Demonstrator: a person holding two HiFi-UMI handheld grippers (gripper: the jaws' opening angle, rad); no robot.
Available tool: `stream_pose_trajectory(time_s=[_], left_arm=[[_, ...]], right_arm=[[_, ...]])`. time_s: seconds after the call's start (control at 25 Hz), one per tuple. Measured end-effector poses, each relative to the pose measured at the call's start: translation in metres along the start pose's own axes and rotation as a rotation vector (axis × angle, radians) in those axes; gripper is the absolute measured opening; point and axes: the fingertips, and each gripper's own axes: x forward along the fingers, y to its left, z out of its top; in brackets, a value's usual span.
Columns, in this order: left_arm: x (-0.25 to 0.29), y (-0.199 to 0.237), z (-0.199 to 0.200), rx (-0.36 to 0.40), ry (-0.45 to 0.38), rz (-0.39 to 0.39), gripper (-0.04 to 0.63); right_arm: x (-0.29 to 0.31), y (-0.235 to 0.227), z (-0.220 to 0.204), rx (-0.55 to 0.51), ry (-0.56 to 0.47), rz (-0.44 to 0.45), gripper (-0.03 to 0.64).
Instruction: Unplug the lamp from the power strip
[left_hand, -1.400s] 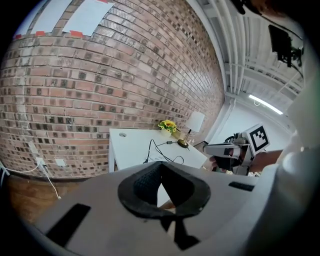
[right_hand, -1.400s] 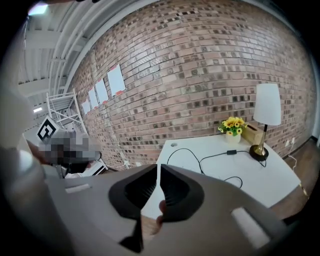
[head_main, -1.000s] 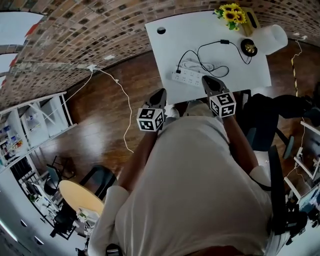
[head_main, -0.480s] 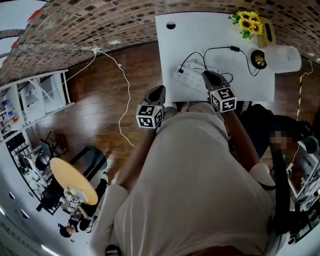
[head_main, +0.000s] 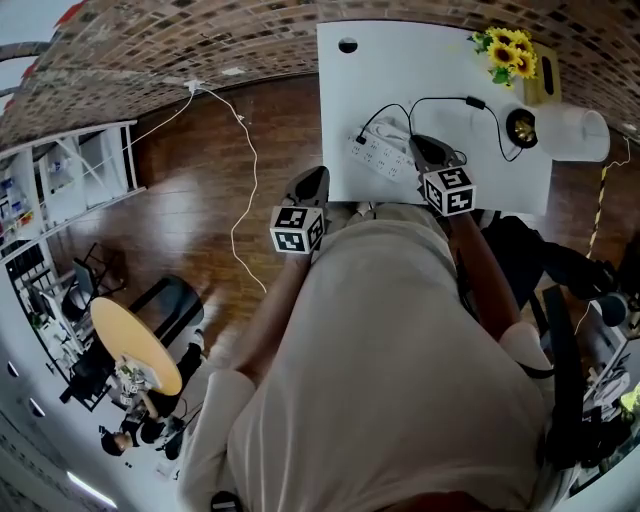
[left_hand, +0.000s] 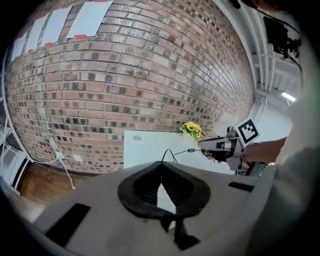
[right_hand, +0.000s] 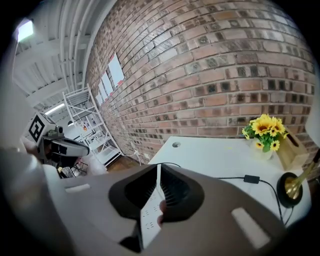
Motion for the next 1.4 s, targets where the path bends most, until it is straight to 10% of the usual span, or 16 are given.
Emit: stream_pose_trajectory(time_s=[0.48,1.4], left_arm=[[0.016,0.009,-0.022,-0.052,0.034,-0.018,0.002],[0.062,0.017,-0.039,0.129,0.18,-0.175,0.002]], right_arm=[[0.023,0.01,-0.012,-0.068,0.121,0.046,0.015],[0.052,0.051,-0.028,-0.112,0.215,0.049,0.018]])
